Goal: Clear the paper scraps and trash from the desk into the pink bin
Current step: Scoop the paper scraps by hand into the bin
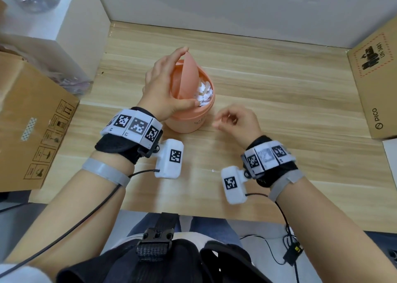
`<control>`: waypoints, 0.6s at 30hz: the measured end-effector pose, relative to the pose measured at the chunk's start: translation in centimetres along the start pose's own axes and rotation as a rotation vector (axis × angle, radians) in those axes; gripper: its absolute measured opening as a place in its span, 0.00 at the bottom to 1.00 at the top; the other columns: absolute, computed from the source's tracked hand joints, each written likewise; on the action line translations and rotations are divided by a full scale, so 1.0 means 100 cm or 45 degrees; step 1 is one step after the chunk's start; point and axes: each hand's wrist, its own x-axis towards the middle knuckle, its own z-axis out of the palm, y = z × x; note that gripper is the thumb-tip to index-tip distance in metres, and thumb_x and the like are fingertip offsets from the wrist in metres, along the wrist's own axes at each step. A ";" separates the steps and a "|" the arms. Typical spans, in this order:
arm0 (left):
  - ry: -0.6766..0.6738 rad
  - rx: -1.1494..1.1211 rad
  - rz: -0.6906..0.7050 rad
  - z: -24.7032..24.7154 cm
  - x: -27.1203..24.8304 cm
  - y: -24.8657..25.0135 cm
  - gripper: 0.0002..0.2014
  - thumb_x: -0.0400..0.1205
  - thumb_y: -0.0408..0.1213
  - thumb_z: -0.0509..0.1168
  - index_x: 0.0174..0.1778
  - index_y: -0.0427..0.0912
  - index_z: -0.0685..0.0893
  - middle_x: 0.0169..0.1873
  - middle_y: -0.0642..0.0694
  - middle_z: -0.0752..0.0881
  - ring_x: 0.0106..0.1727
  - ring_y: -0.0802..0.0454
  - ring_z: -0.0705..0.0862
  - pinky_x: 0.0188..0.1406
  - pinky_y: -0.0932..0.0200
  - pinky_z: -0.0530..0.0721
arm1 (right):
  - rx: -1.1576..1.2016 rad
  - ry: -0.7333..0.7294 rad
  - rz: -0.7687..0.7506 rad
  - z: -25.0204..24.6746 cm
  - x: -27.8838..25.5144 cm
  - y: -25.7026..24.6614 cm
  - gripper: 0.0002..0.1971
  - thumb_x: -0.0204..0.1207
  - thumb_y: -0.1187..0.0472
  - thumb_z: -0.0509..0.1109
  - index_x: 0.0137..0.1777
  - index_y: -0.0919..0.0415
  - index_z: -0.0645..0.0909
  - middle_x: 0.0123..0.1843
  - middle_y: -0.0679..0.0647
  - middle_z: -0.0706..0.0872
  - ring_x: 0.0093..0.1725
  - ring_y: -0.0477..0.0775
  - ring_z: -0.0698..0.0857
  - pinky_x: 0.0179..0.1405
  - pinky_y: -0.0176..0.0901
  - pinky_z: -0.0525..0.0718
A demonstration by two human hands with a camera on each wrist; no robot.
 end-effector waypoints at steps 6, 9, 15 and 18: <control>-0.002 -0.001 0.027 -0.001 0.001 -0.001 0.49 0.55 0.54 0.73 0.73 0.70 0.57 0.74 0.47 0.65 0.73 0.46 0.64 0.68 0.54 0.61 | -0.509 -0.672 0.155 0.024 -0.039 0.052 0.10 0.57 0.59 0.82 0.38 0.56 0.87 0.37 0.43 0.75 0.35 0.38 0.74 0.47 0.39 0.74; -0.004 0.002 0.030 -0.001 0.000 0.000 0.50 0.55 0.54 0.73 0.74 0.68 0.57 0.74 0.48 0.65 0.73 0.47 0.64 0.71 0.51 0.62 | -0.691 -0.665 0.039 0.025 -0.042 0.053 0.09 0.58 0.55 0.80 0.38 0.55 0.87 0.40 0.44 0.75 0.40 0.47 0.78 0.51 0.40 0.69; 0.001 -0.012 0.031 -0.001 -0.001 0.002 0.48 0.54 0.56 0.72 0.71 0.72 0.56 0.73 0.47 0.66 0.73 0.47 0.65 0.75 0.47 0.62 | -0.902 -0.783 -0.126 0.026 -0.042 0.051 0.06 0.67 0.55 0.74 0.37 0.57 0.84 0.47 0.51 0.81 0.46 0.51 0.79 0.48 0.39 0.60; -0.002 -0.023 0.020 -0.001 -0.002 0.001 0.49 0.54 0.57 0.71 0.72 0.72 0.57 0.73 0.47 0.66 0.73 0.46 0.64 0.72 0.50 0.63 | -0.577 -0.517 0.020 0.016 -0.027 0.044 0.06 0.70 0.65 0.70 0.34 0.56 0.79 0.41 0.53 0.79 0.44 0.54 0.79 0.47 0.39 0.69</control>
